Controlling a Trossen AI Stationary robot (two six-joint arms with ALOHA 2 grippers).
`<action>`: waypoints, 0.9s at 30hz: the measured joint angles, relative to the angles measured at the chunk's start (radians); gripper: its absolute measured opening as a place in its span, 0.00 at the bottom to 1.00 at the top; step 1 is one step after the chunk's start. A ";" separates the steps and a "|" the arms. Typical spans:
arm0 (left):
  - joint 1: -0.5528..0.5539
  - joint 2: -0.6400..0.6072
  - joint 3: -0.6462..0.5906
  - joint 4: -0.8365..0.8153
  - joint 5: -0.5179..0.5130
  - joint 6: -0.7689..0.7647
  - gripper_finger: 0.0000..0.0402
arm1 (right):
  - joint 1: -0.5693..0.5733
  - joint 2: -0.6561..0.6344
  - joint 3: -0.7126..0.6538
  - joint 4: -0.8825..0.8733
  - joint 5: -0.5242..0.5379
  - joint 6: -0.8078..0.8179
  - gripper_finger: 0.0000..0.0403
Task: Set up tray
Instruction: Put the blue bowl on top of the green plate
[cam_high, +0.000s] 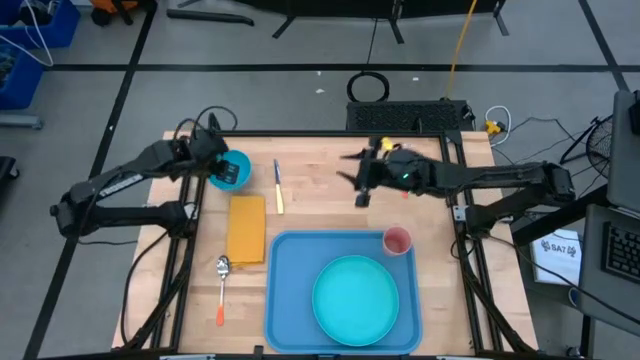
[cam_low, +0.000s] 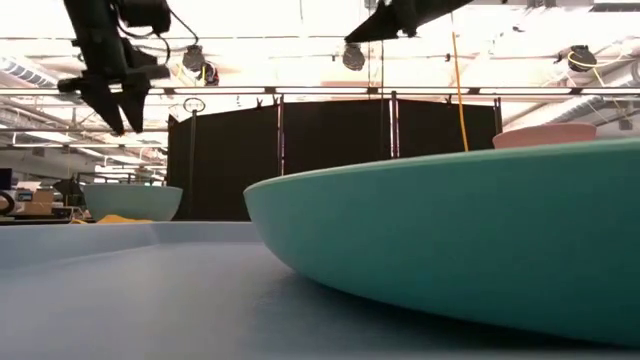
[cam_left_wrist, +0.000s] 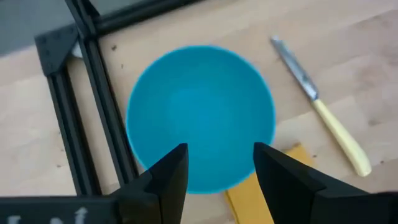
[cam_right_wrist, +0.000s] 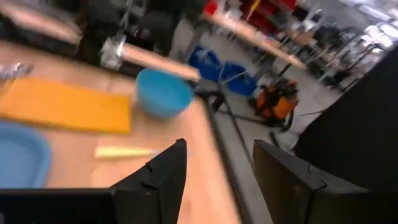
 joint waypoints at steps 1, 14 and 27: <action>0.035 0.012 -0.001 -0.001 0.033 0.019 0.46 | -0.023 -0.029 -0.011 0.017 -0.039 0.010 0.44; 0.357 0.031 -0.048 0.050 0.196 0.176 0.46 | -0.376 -0.597 -0.478 0.094 -0.327 0.221 0.43; 0.462 0.172 -0.109 0.123 0.278 0.223 0.46 | -0.434 -0.989 -0.815 0.220 -0.485 0.433 0.42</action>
